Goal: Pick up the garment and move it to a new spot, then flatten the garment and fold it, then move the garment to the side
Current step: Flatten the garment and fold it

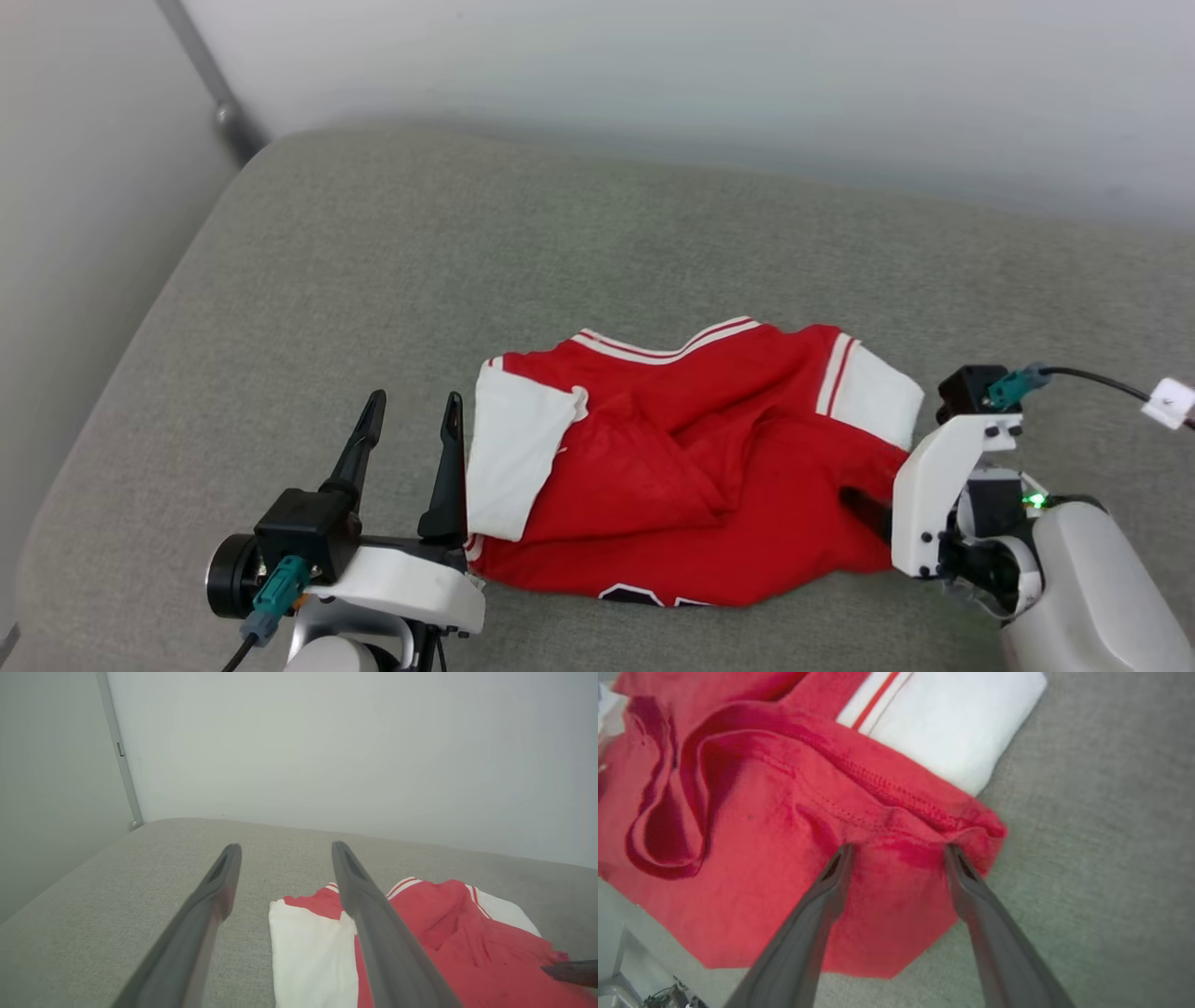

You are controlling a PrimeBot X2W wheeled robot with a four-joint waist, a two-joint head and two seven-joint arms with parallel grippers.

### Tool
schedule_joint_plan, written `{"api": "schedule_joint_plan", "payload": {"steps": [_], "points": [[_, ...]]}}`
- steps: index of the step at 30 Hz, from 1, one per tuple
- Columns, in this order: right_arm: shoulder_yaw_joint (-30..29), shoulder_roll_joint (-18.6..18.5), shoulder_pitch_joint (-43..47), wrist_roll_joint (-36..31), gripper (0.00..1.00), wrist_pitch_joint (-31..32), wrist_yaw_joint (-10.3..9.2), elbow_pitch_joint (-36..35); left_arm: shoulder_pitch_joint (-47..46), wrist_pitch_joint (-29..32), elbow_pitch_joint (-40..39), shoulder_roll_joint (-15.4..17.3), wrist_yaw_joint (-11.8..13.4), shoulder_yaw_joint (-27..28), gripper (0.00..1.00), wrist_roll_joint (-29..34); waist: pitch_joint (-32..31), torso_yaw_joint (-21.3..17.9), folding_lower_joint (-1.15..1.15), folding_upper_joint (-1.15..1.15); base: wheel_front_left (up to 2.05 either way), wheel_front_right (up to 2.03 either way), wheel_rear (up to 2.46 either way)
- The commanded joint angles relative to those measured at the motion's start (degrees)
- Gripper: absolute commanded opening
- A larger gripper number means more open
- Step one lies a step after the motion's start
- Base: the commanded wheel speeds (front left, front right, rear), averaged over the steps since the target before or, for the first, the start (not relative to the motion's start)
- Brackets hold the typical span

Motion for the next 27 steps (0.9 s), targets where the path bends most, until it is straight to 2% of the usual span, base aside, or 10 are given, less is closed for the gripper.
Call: {"api": "schedule_joint_plan", "payload": {"steps": [1,5,6,7,8,13,19,24,27], "points": [[0.3,-0.1,-0.6,0.0,1.0,0.4,-0.02,1.4,-0.6,-0.1,0.3,-0.4,-0.2,0.3,1.0,0.3,1.5,1.5,0.0,0.0,0.0,0.0,0.0],[2.3,0.1,-1.3,0.9,1.0,3.2,-0.02,8.5,-0.4,-0.1,1.0,-2.0,-1.6,1.4,1.0,1.5,2.2,2.3,0.0,0.0,0.0,0.0,0.0],[2.6,0.3,-1.3,1.5,0.62,3.5,-0.02,9.6,-0.4,-0.1,1.2,-2.1,-1.9,1.8,1.0,1.8,2.3,2.4,0.0,0.0,0.0,0.0,0.0],[3.0,0.5,-1.4,2.1,0.16,3.4,-0.01,10.3,-0.3,-0.1,1.3,-2.3,-2.2,2.1,1.0,2.1,2.4,2.4,0.0,0.0,0.0,0.0,0.0],[3.4,0.5,-1.6,2.5,0.0,3.1,-0.01,10.7,-0.2,-0.1,1.5,-2.6,-2.4,2.5,1.0,2.3,2.4,2.3,0.0,0.0,0.0,0.0,0.0],[5.4,-1.2,-4.7,3.4,0.0,-0.4,-0.02,8.2,1.0,-0.1,2.2,-3.2,-3.2,4.1,1.0,3.3,1.6,0.7,0.0,0.0,0.0,0.0,0.0],[6.5,-5.1,-4.8,2.6,0.0,-4.8,-0.02,-1.0,2.4,-0.1,2.6,-3.2,-3.8,5.3,1.0,4.0,-0.6,-2.6,0.0,0.0,0.0,0.0,0.0],[2.5,-8.9,1.8,0.4,0.0,-4.2,-0.03,-12.1,4.0,-0.1,2.7,-2.8,-3.8,6.0,1.0,3.6,-2.1,-5.8,0.0,0.0,0.0,0.0,0.0],[-2.0,-8.8,8.4,-1.4,0.0,-2.6,-0.02,-18.8,5.0,-0.1,2.8,-2.5,-3.6,6.3,1.0,3.1,-2.6,-7.6,0.0,0.0,0.0,0.0,0.0]]}}
